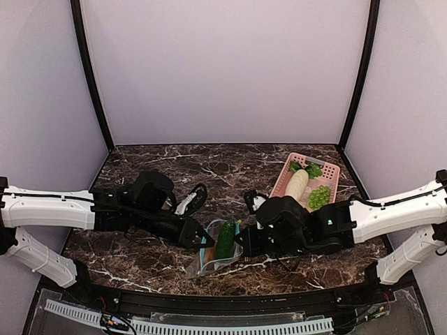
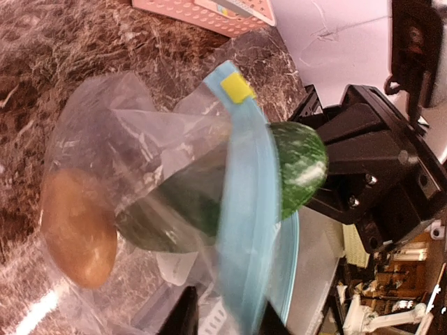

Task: Place the food in the zip-top bag and seal the zipper
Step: Adjust the zipper food storage bag at the center of the board.

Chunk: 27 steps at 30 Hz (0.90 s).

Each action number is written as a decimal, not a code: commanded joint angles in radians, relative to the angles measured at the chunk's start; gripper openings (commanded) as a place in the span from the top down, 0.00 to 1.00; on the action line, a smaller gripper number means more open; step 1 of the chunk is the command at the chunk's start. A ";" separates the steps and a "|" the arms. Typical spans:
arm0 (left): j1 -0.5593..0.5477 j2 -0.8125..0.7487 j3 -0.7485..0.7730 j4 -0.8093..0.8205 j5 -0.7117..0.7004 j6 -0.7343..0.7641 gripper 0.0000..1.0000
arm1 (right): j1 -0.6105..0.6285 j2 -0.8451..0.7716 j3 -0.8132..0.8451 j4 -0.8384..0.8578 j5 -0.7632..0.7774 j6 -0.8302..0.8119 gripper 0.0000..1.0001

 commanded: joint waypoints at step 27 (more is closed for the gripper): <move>-0.020 -0.074 0.064 -0.096 -0.113 0.184 0.40 | 0.005 -0.065 -0.043 0.263 -0.035 -0.057 1.00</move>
